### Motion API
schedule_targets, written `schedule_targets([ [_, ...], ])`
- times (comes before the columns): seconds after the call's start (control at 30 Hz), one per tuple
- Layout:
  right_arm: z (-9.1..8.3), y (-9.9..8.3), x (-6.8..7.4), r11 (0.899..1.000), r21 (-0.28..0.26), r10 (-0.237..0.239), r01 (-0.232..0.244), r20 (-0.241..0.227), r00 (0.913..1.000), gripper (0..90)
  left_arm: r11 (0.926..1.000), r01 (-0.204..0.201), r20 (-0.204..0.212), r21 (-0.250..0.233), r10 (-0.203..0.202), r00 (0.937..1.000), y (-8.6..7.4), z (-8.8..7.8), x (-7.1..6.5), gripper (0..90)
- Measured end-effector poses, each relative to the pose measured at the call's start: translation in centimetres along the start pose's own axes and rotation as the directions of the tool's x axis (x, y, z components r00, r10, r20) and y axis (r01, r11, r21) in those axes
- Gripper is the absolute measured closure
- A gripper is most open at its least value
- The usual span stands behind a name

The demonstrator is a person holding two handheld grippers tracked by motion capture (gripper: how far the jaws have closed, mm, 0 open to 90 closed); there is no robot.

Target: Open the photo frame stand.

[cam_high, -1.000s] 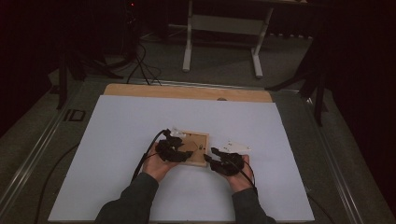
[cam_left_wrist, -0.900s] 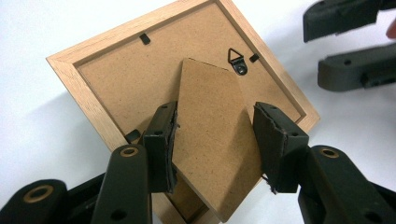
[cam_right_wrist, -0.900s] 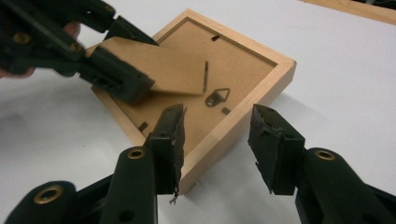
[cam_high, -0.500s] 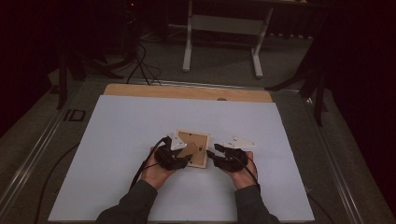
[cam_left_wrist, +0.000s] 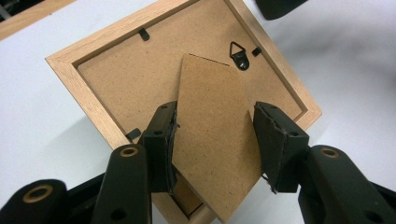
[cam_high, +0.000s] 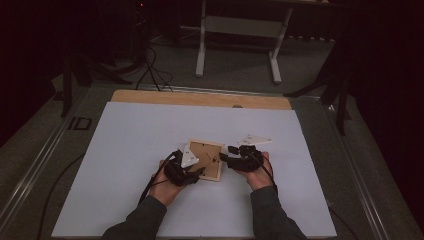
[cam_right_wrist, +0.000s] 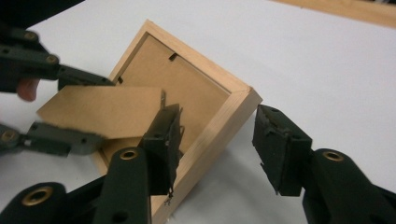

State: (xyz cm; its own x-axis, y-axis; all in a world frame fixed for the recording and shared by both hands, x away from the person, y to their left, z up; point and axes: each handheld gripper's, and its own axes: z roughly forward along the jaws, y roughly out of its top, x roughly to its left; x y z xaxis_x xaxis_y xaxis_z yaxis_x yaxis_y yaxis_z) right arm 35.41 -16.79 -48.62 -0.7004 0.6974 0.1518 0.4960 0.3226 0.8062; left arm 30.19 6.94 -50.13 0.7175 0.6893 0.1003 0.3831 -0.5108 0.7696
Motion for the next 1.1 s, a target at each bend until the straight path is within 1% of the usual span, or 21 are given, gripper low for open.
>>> schedule_targets([
  [0.07,0.5,0.1,-0.4,1.000,0.021,0.024,-0.024,-0.020,0.9995,46.2,1.0000,-0.006,-0.005,-0.008,0.006,1.0000,-0.1,0.0,-0.1,52.7],
  [0.2,1.4,0.2,-0.9,0.997,0.059,0.060,-0.057,-0.054,0.9967,40.7,0.9993,-0.031,-0.007,-0.021,0.031,0.9995,-0.3,-0.2,-0.2,52.7],
  [0.27,1.8,0.2,-1.0,0.995,0.066,0.074,-0.069,-0.079,0.9942,40.3,0.9988,-0.041,-0.009,-0.028,0.041,0.9991,-0.5,-0.3,-0.3,52.7],
  [0.33,2.0,0.2,-1.1,0.995,0.068,0.084,-0.078,-0.093,0.9921,40.1,0.9980,-0.051,-0.012,-0.038,0.051,0.9986,-0.6,-0.3,-0.3,52.7],
  [0.4,2.3,0.2,-1.2,0.993,0.067,0.104,-0.096,-0.122,0.9871,40.9,0.9974,-0.058,-0.011,-0.042,0.058,0.9983,-0.7,-0.4,-0.4,52.7],
  [0.43,2.4,0.1,-1.3,0.992,0.070,0.114,-0.105,-0.136,0.9842,41.5,0.9965,-0.065,-0.007,-0.053,0.064,0.9979,-0.8,-0.5,-0.3,52.7],
  [0.53,2.6,0.0,-1.6,0.989,0.072,0.137,-0.126,-0.167,0.9764,42.8,0.9970,-0.054,0.010,-0.055,0.055,0.9984,-0.9,-0.5,-0.1,52.7],
  [0.6,2.5,0.0,-1.7,0.989,0.072,0.140,-0.130,-0.172,0.9751,43.5,0.9976,-0.044,0.025,-0.053,0.045,0.9987,-0.9,-0.5,0.1,52.6],
  [0.67,2.5,0.0,-1.6,0.990,0.072,0.135,-0.124,-0.172,0.9759,43.8,0.9983,-0.031,0.043,-0.049,0.033,0.9985,-0.8,-0.5,0.2,52.5],
  [0.73,2.4,0.0,-1.6,0.991,0.067,0.124,-0.114,-0.174,0.9770,44.1,0.9989,0.006,0.076,-0.046,-0.002,0.9971,-0.8,-0.6,0.5,52.6],
  [0.77,2.3,0.1,-1.5,0.992,0.066,0.119,-0.109,-0.173,0.9778,44.3,0.9985,0.032,0.105,-0.044,-0.028,0.9941,-0.8,-0.7,0.8,52.0],
  [0.83,2.2,0.1,-1.4,0.993,0.063,0.108,-0.099,-0.171,0.9793,44.7,0.9957,0.086,0.160,-0.034,-0.080,0.9838,-0.7,-0.7,1.3,51.3],
  [0.93,2.1,0.2,-1.2,0.995,0.053,0.096,-0.088,-0.171,0.9806,45.7,0.9875,0.158,0.229,0.001,-0.154,0.9613,-0.6,-0.6,2.0,52.5],
  [1.0,1.9,0.2,-1.1,0.996,0.047,0.088,-0.081,-0.170,0.9814,46.6,0.9823,0.187,0.254,0.011,-0.184,0.9495,-0.6,-0.6,2.2,55.4],
  [1.03,1.9,0.3,-1.0,0.996,0.042,0.083,-0.077,-0.171,0.9817,47.2,0.9789,0.204,0.270,0.016,-0.200,0.9419,-0.6,-0.7,2.5,57.2],
  [1.1,1.8,0.3,-0.9,0.997,0.035,0.076,-0.071,-0.172,0.9821,48.7,0.9735,0.228,0.297,0.013,-0.222,0.9288,-0.5,-0.8,2.8,61.0],
])
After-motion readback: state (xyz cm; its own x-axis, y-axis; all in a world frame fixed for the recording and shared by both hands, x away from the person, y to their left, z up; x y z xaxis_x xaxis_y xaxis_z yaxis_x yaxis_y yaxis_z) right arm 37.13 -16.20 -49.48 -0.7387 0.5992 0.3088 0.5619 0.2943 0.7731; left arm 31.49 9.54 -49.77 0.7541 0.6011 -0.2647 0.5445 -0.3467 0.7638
